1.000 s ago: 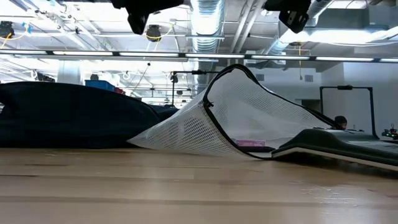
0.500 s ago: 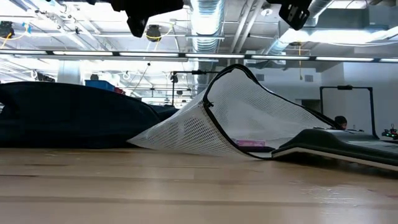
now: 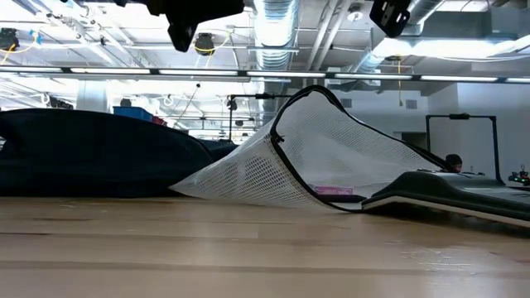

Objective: Unpack backpack
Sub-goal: Remove the black pen from the white zip lock bag

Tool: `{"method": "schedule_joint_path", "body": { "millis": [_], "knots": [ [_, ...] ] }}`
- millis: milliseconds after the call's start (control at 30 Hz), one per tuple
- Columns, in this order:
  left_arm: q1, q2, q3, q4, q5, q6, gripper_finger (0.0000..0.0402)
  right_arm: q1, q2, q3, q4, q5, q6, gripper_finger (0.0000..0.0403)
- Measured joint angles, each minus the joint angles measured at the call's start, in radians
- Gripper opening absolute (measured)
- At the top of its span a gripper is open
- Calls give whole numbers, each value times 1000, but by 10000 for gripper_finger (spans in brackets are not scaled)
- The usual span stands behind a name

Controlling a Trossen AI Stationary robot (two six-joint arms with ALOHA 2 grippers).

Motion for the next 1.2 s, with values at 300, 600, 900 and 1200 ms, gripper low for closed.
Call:
{"method": "schedule_joint_path", "body": {
  "millis": [300, 600, 900, 1200],
  "knots": [
    [0, 0, 0, -9, 38, -21, 45, 2, 0, 0, -38, 0, 24, 0],
    [-2, 1, 0, -131, 42, -71, 45, 45, 0, 0, -346, -33, 148, 0],
    [-25, 1, 0, -164, 42, -79, 28, 81, 0, -72, -190, -33, 162, 0],
    [-25, 1, 0, -170, 55, -68, 0, 123, 0, -118, -119, -83, 150, 0]
  ]
}}
